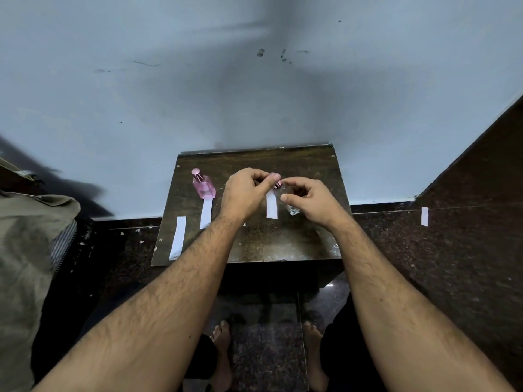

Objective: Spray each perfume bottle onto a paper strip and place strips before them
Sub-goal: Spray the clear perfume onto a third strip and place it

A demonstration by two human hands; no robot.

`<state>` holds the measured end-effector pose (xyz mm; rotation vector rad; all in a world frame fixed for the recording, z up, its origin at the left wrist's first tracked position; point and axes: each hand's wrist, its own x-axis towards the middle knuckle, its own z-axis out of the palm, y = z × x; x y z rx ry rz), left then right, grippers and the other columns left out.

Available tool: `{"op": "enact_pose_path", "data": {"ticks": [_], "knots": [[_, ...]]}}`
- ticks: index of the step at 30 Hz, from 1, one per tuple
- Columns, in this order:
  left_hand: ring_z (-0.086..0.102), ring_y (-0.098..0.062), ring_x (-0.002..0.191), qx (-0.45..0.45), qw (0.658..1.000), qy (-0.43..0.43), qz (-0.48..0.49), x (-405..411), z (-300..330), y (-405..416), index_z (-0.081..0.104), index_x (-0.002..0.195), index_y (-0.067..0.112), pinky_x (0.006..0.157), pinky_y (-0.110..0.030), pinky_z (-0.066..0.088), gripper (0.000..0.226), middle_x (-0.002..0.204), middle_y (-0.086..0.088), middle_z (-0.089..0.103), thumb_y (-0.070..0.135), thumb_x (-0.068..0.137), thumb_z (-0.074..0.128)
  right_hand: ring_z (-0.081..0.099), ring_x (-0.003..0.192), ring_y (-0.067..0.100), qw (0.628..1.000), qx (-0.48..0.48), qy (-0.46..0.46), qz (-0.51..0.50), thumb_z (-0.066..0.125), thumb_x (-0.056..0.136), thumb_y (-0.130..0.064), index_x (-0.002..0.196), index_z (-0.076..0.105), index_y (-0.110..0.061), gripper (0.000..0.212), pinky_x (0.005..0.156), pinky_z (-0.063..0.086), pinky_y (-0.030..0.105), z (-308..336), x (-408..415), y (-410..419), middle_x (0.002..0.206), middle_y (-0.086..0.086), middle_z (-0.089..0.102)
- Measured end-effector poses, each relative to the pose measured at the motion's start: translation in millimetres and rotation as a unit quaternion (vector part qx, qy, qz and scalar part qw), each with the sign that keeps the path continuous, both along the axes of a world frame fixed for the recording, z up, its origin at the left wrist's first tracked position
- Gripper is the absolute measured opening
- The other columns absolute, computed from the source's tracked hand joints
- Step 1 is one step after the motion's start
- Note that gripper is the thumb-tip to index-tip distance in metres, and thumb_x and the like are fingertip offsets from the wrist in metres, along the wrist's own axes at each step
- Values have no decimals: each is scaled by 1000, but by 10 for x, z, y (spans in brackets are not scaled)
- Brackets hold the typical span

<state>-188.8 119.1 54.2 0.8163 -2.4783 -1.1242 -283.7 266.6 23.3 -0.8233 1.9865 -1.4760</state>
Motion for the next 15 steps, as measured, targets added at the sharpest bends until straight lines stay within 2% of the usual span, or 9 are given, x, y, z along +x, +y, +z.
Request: {"op": "enact_pose_path", "data": {"ticks": [2, 6, 11, 15], "knots": [[66, -1, 84, 17, 1000, 13, 13, -8, 4, 8, 79, 89, 26, 79, -32, 55, 28, 85, 14, 74, 50, 85, 67, 65, 88, 7, 1000, 2, -1, -4, 75, 82, -13, 117, 69, -18, 35, 86, 53, 31, 13, 16, 12, 97, -4, 72], [66, 0, 82, 55, 996, 37, 56, -41, 25, 0, 79, 83, 25, 75, -29, 52, 28, 81, 13, 74, 52, 83, 69, 64, 87, 12, 1000, 14, 6, -24, 77, 80, -16, 111, 70, -22, 33, 87, 56, 39, 15, 16, 45, 93, -3, 70], [66, -3, 80, 91, 991, 50, 84, -104, 8, 42, 79, 80, 25, 74, -28, 50, 26, 78, 12, 74, 49, 84, 69, 64, 88, 18, 992, 51, 24, -109, 76, 76, -26, 99, 69, -31, 24, 85, 55, 41, -15, -106, 132, 90, -4, 68], [64, 4, 74, 74, 992, 25, 98, -214, -86, 124, 75, 71, 31, 69, -24, 47, 22, 70, 19, 70, 47, 85, 69, 63, 82, 15, 984, 36, 12, -172, 73, 71, -31, 92, 68, -30, 21, 81, 56, 41, -56, -224, 178, 85, -8, 67]]}}
